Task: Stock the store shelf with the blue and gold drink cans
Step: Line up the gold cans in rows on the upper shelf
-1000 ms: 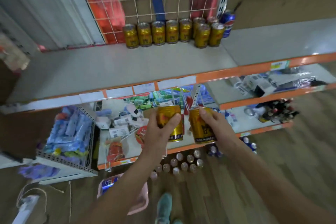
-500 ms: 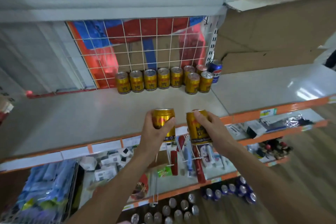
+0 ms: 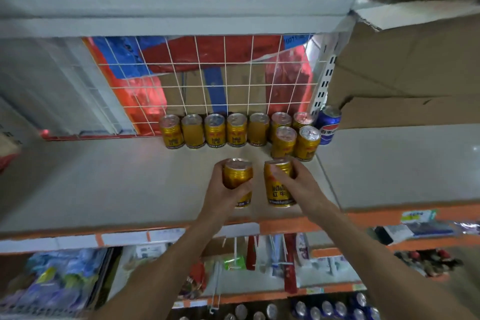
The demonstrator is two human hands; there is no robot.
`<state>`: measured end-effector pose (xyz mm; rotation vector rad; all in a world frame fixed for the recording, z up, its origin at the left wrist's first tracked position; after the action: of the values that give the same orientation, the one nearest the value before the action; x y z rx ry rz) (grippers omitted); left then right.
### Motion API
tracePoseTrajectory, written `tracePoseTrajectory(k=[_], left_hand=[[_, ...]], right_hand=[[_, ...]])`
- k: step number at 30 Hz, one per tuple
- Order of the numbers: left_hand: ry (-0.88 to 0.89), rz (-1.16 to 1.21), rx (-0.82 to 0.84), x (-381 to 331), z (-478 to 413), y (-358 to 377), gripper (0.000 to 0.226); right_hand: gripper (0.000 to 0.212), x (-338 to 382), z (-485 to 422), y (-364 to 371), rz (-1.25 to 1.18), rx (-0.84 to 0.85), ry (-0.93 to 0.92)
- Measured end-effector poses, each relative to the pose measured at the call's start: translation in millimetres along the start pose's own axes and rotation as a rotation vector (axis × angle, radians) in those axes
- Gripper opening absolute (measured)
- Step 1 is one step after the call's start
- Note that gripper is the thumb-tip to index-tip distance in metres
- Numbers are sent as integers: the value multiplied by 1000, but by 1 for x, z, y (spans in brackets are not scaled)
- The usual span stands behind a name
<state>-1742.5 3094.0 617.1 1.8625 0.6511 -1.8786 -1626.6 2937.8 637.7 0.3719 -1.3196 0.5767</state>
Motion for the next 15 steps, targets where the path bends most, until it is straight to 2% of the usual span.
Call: tracePoseTrajectory(k=[5,9,12,15], left_hand=[[60,-95,-68,13,-18,6,67],[105,-167,-128,21,-22,3,71],[179,-220,-150,24,-25,3,69],[191,-209,-101,27,-27,4,70]], right_hand=[[55,-16,-42,-8,14,113,-13],[49,-20,-55,-6,53,170,-81],[59,-18,-55,-6,91,220,-155],[61,-21,-53,-9,174,236,-168]])
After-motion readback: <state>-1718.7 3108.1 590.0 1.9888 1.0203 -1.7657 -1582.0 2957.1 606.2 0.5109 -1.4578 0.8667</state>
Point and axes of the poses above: each hand's wrist, its own z-axis away from the middle knuckle, its own y-axis out of the palm, x = y × z, the point moved 4 cm from there along -z, towards the middle knuckle, and after that the axes turned 5 degrees about y, right-handed, at the moved point
